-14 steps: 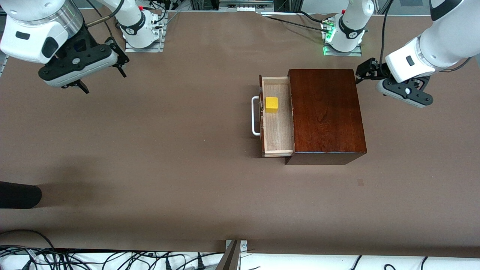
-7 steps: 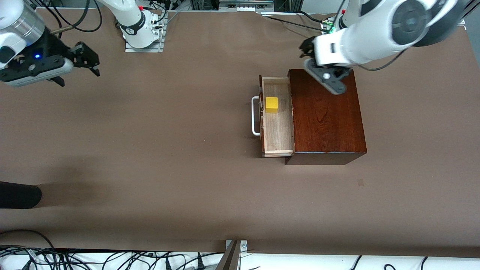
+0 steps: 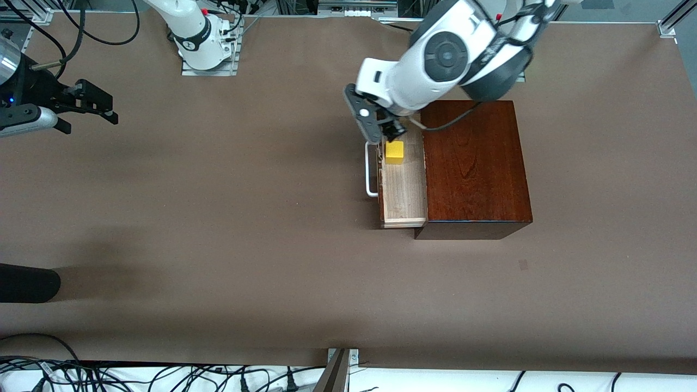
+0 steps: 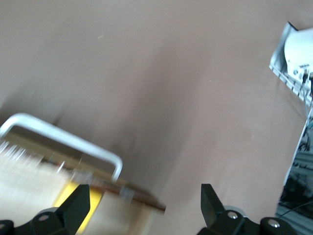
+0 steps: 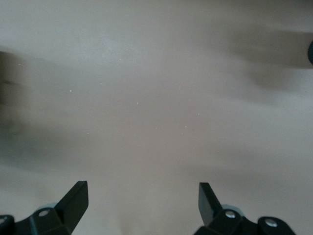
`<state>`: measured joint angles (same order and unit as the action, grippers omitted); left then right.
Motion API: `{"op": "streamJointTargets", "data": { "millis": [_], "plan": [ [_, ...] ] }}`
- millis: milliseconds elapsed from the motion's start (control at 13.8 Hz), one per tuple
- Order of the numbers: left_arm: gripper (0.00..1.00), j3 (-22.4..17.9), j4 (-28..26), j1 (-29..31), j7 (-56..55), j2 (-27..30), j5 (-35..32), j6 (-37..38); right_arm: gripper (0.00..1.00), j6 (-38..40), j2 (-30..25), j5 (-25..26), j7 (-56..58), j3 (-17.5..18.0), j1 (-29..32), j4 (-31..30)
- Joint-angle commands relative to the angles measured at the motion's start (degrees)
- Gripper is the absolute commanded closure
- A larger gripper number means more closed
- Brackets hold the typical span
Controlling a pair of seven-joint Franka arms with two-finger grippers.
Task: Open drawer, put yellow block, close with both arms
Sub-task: 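Push the drawer shut into the box with the left gripper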
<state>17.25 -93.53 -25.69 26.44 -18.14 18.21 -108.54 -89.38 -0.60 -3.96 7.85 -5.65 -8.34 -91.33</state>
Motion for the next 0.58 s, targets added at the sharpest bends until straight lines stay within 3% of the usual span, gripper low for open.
{"op": "streamJointTargets", "data": {
  "millis": [0, 217, 507],
  "plan": [
    [0.0, -0.7, 1.9, -6.5, 5.2, -3.6, -8.1, -5.4, 0.0, -0.8, -1.2, -0.1, -0.6, -0.8, 0.3, -1.7],
    [0.0, -0.7, 2.2, -9.9, 5.8, -8.6, -22.4, -11.7, 0.0, -0.9, -0.9, 1.8, -0.4, -1.2, 0.3, -1.1],
    [0.0, -0.9, 2.3, -10.1, 15.0, -13.1, -27.0, -13.6, 0.0, -0.4, 0.3, 3.5, 0.0, -0.9, -0.3, 0.4]
  ]
}}
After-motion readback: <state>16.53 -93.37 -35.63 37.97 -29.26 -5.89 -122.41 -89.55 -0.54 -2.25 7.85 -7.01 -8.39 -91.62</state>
